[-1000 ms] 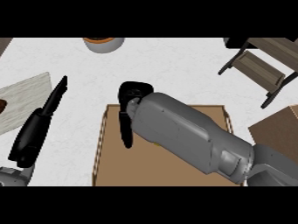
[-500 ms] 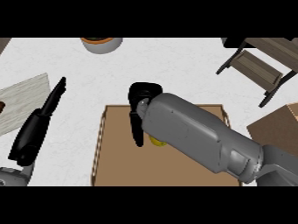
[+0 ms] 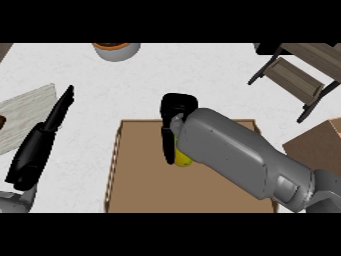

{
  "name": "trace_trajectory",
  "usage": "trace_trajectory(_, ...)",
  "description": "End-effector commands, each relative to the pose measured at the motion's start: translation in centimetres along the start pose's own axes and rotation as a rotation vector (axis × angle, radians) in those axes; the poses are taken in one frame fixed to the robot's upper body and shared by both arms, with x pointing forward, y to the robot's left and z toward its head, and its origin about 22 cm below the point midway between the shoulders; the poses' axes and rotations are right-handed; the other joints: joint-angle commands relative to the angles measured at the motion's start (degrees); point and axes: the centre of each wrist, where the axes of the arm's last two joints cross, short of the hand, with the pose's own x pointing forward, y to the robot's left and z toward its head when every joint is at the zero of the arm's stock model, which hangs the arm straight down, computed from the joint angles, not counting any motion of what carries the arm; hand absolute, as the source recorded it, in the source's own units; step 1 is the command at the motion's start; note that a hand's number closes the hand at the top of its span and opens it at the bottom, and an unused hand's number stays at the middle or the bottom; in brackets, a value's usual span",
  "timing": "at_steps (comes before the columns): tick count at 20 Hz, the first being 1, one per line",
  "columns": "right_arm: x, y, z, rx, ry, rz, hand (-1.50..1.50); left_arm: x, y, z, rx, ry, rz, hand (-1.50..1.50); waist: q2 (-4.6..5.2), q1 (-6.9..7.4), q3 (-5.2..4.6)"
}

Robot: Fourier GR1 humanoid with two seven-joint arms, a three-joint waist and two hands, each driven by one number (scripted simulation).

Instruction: Pick the pear from the tray and place it in the tiered basket

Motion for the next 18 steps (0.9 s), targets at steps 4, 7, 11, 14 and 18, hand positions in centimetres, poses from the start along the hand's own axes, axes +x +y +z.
trace_trajectory(4, -0.7, 1.8, -0.1, 0.014, 0.156, 0.000, -1.50, 0.1, 0.2, -0.1, -0.006, 0.006, -0.006, 0.00, 0.02, 0.02, 0.00)
trace_trajectory(7, -1.0, 3.2, -1.4, 0.023, 0.152, -0.010, -1.50, 0.2, -1.5, -0.3, 0.002, -0.011, -0.005, 0.00, 0.17, 0.28, 0.00)
trace_trajectory(11, -0.8, 3.2, -1.8, 0.013, 0.160, -0.004, -1.50, -0.3, -1.6, -0.6, -0.008, -0.018, 0.006, 0.00, 0.26, 0.38, -0.01)
trace_trajectory(14, -0.8, 4.3, -2.6, 0.018, 0.162, -0.033, -1.50, -0.1, -1.1, -0.3, -0.008, -0.012, -0.005, 0.00, 0.28, 0.58, 0.00)
trace_trajectory(18, -1.0, 5.8, -3.9, 0.022, 0.156, -0.035, -1.50, 0.0, -0.5, -1.0, -0.008, -0.015, -0.002, 0.00, 0.38, 0.65, 0.01)
